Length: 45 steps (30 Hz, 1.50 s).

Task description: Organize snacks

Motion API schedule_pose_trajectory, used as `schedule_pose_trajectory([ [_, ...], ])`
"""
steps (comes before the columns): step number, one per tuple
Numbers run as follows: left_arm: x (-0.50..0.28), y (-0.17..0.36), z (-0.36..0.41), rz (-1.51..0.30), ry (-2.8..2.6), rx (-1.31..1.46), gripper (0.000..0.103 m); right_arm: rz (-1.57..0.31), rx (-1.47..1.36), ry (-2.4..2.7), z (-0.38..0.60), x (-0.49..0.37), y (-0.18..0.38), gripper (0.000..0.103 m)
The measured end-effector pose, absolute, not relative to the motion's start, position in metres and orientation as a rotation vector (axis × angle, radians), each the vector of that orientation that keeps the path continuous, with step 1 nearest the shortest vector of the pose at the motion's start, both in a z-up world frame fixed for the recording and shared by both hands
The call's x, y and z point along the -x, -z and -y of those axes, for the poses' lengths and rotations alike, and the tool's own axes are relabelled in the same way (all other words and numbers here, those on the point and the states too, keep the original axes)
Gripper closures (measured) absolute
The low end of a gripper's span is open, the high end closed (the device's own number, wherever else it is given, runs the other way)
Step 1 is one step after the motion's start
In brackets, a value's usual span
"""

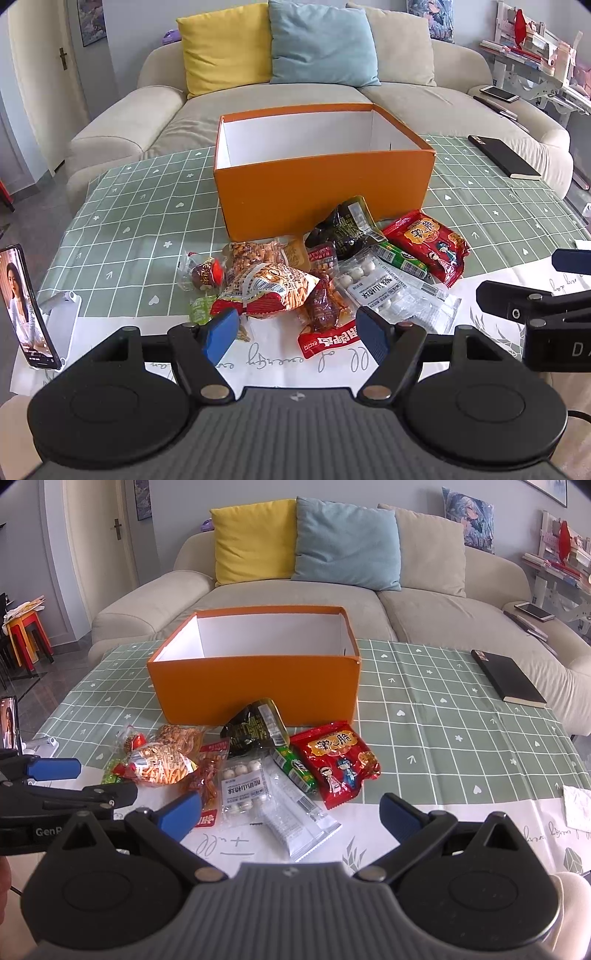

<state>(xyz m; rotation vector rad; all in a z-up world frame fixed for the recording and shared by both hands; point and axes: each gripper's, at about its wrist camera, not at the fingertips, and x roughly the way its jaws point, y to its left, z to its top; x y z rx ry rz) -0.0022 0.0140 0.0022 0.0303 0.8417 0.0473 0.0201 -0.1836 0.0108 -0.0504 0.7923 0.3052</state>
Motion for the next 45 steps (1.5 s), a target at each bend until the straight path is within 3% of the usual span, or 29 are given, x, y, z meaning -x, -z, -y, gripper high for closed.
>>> schedule_pose_trajectory([
  [26, 0.002, -0.001, -0.014, -0.839, -0.025, -0.038, 0.018, -0.817, 0.044, -0.316, 0.183, -0.023, -0.006, 0.004],
  [33, -0.001, 0.004, -0.024, -0.823, 0.016, -0.038, 0.032, -0.817, 0.019, -0.331, 0.188, -0.033, 0.005, 0.004],
  [37, -0.002, 0.009, -0.03, -0.786, 0.058, -0.055, 0.032, -0.814, 0.036, -0.362, 0.186, -0.04, 0.014, 0.027],
  [39, -0.003, 0.011, -0.029, -0.759, 0.052, -0.119, 0.024, -0.809, 0.046, -0.375, 0.184, -0.043, 0.019, 0.029],
  [45, -0.02, 0.024, -0.034, -0.782, 0.078, -0.192, 0.022, -0.8, 0.107, -0.384, 0.175, -0.057, 0.034, 0.034],
])
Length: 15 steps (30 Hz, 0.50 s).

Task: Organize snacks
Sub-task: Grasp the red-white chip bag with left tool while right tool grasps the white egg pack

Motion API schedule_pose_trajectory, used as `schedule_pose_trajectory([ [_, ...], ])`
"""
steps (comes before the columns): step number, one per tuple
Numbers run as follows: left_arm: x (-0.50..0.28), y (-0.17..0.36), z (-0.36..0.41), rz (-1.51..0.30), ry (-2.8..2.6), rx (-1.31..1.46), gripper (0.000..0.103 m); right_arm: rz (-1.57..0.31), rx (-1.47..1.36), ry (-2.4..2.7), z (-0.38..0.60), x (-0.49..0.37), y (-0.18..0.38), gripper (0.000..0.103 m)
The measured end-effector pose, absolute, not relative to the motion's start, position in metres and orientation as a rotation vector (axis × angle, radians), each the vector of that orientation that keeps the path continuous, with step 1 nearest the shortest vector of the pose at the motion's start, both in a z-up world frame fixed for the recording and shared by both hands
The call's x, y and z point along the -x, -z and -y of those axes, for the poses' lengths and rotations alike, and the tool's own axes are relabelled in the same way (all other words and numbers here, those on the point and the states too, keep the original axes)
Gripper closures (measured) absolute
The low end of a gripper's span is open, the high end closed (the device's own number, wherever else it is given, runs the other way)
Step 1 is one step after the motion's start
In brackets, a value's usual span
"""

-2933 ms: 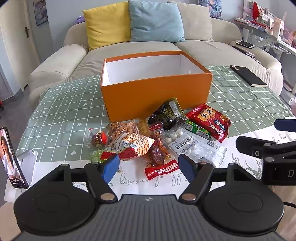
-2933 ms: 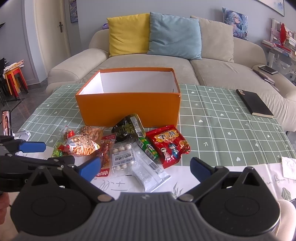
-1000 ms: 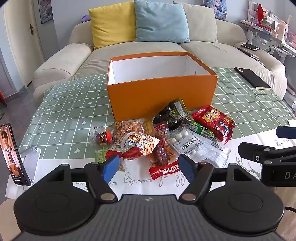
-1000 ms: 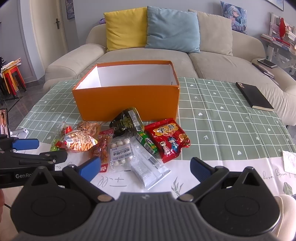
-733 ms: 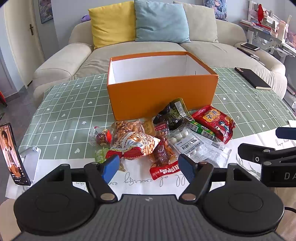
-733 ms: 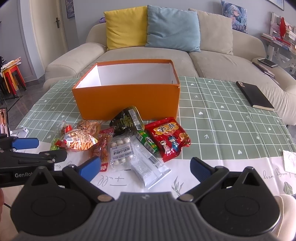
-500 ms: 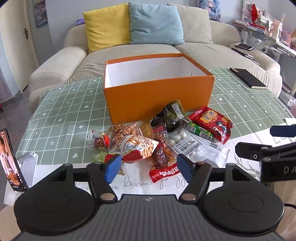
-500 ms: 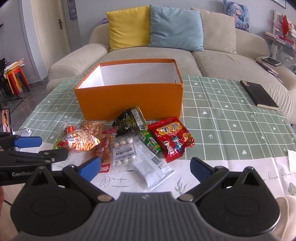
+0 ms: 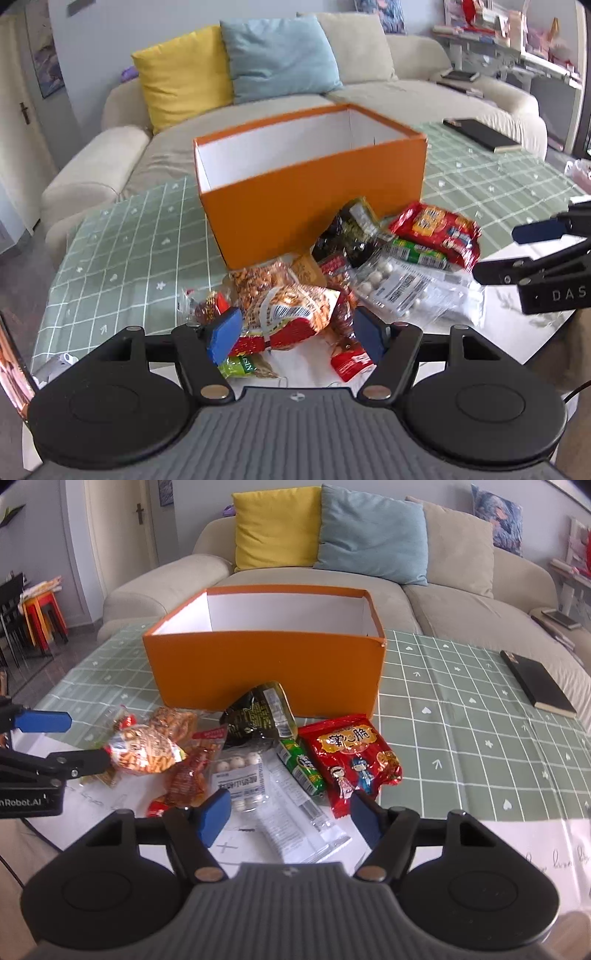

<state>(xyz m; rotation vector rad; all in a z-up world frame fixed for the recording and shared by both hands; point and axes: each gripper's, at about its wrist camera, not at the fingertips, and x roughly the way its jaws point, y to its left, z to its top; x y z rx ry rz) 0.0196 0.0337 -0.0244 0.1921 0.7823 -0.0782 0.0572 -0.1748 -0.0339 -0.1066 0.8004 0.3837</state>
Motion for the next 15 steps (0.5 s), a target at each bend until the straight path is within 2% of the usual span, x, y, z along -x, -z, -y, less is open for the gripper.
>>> schedule_pose_trajectory([
  [15, -0.054, 0.069, -0.014, -0.839, 0.169, -0.579, 0.022, -0.904, 0.106, -0.49, 0.143, -0.101, 0.068, 0.036],
])
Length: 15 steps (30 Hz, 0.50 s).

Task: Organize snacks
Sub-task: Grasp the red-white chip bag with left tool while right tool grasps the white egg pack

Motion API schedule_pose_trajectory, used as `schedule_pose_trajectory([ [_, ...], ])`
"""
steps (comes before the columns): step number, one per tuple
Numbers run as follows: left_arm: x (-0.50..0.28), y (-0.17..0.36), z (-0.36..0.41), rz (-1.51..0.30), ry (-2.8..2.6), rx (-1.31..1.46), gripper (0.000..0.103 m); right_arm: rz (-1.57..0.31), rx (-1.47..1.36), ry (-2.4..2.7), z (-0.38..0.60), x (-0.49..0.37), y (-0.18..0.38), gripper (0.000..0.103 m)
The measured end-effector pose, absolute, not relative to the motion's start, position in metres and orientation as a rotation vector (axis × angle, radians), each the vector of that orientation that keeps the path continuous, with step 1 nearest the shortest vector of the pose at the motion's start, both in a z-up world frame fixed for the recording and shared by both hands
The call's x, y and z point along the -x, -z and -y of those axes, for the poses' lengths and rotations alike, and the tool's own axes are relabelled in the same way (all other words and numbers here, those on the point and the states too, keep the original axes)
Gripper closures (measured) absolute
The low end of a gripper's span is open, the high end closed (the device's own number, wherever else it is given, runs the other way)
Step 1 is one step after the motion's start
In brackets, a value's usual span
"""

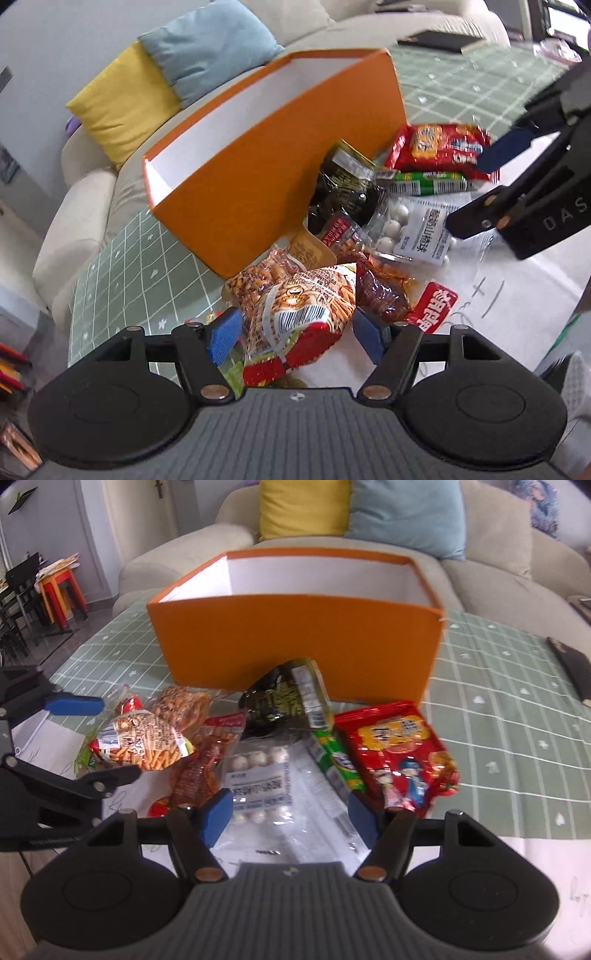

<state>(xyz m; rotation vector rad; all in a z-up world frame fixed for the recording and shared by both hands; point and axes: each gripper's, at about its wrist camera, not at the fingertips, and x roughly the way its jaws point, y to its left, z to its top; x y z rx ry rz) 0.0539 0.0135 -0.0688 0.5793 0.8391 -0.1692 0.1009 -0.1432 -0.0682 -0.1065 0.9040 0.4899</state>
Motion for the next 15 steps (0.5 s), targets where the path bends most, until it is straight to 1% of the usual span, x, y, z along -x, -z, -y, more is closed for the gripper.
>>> schedule_pose_trajectory([
  [4, -0.063, 0.078, -0.009, -0.863, 0.198, -0.633, 0.025, -0.935, 0.131, -0.512, 0.131, -0.108, 0.078, 0.035],
  [7, -0.068, 0.082, -0.008, -0.873, 0.2, -0.634, 0.03, -0.95, 0.14, -0.523, 0.127, -0.111, 0.086, 0.033],
  [9, -0.071, 0.083, -0.007, -0.881, 0.194, -0.622, 0.038, -0.958, 0.146, -0.524, 0.126, -0.112, 0.091, 0.031],
  [10, -0.072, 0.084, -0.006, -0.884, 0.186, -0.613, 0.043, -0.965, 0.145, -0.528, 0.126, -0.113, 0.093, 0.031],
  [12, -0.074, 0.083, -0.006, -0.892, 0.169, -0.587, 0.047, -0.979, 0.139, -0.536, 0.126, -0.114, 0.096, 0.03],
  [15, -0.075, 0.082, -0.007, -0.889, 0.145, -0.541, 0.05, -0.977, 0.141, -0.552, 0.125, -0.115, 0.1, 0.03],
])
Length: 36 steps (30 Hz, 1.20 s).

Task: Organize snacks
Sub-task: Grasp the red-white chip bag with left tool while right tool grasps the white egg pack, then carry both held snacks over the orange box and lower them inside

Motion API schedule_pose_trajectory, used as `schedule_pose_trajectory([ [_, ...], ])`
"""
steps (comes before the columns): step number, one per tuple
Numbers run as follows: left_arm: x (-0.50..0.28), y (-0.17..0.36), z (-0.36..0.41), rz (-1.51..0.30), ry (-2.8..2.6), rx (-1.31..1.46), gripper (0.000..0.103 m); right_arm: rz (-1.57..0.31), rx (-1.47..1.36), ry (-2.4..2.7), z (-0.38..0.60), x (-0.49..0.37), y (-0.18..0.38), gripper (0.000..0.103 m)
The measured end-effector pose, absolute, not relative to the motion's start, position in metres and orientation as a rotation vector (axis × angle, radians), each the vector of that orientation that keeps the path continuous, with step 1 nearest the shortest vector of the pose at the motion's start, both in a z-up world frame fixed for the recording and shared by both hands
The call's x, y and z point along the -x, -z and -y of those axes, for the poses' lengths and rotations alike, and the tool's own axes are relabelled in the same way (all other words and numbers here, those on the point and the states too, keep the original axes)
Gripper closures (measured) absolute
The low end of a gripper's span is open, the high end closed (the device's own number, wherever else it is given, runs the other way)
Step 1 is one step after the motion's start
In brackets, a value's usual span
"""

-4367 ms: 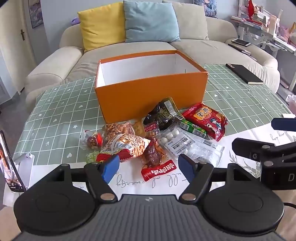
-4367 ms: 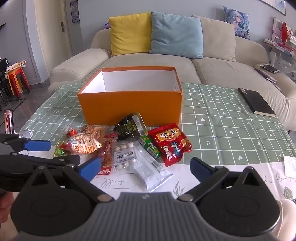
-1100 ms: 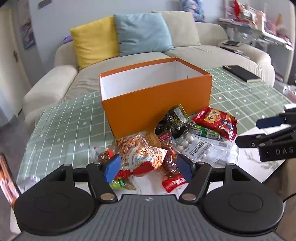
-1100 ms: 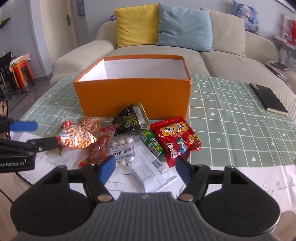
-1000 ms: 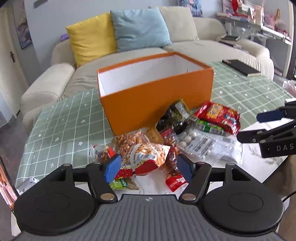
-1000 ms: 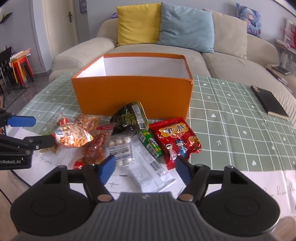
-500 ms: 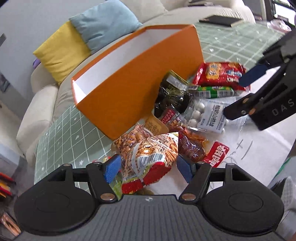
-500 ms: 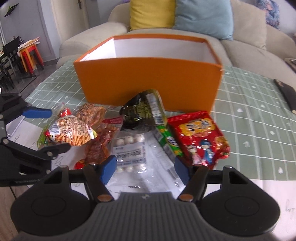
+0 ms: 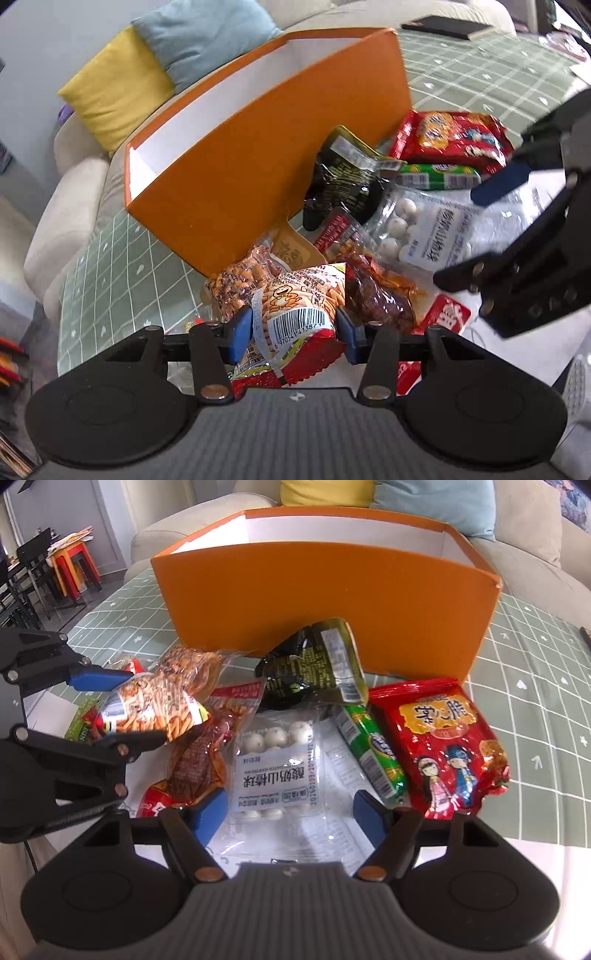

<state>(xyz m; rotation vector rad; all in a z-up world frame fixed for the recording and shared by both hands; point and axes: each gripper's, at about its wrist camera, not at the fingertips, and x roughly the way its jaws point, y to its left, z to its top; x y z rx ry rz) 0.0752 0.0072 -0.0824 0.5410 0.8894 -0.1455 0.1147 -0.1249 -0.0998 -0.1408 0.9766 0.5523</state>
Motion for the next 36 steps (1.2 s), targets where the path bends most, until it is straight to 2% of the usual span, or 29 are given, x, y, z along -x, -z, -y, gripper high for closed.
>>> schedule_pose_trajectory([
  [6, -0.076, 0.072, -0.012, -0.888, 0.086, -0.433, 0.056, -0.928, 0.209, -0.57, 0.114, -0.113, 0.105, 0.029],
  [8, -0.076, 0.066, -0.013, -0.884, 0.059, -0.401, 0.056, -0.907, 0.238, -0.569, 0.111, -0.111, 0.106, 0.034],
  [10, -0.075, 0.062, -0.014, -0.876, 0.037, -0.384, 0.056, -0.891, 0.249, -0.57, 0.111, -0.109, 0.105, 0.045],
  [24, -0.051, 0.034, -0.017, -0.807, 0.005, -0.309, 0.056, -0.96, 0.067, -0.588, 0.131, -0.106, 0.078, 0.046],
  [27, -0.048, 0.028, -0.015, -0.794, 0.001, -0.302, 0.056, -0.914, -0.014, -0.612, 0.141, -0.101, 0.064, 0.046],
  [36, -0.048, 0.0, -0.017, -0.741, -0.024, -0.248, 0.056, -0.755, 0.003, -0.533, 0.156, -0.09, 0.021, 0.046],
])
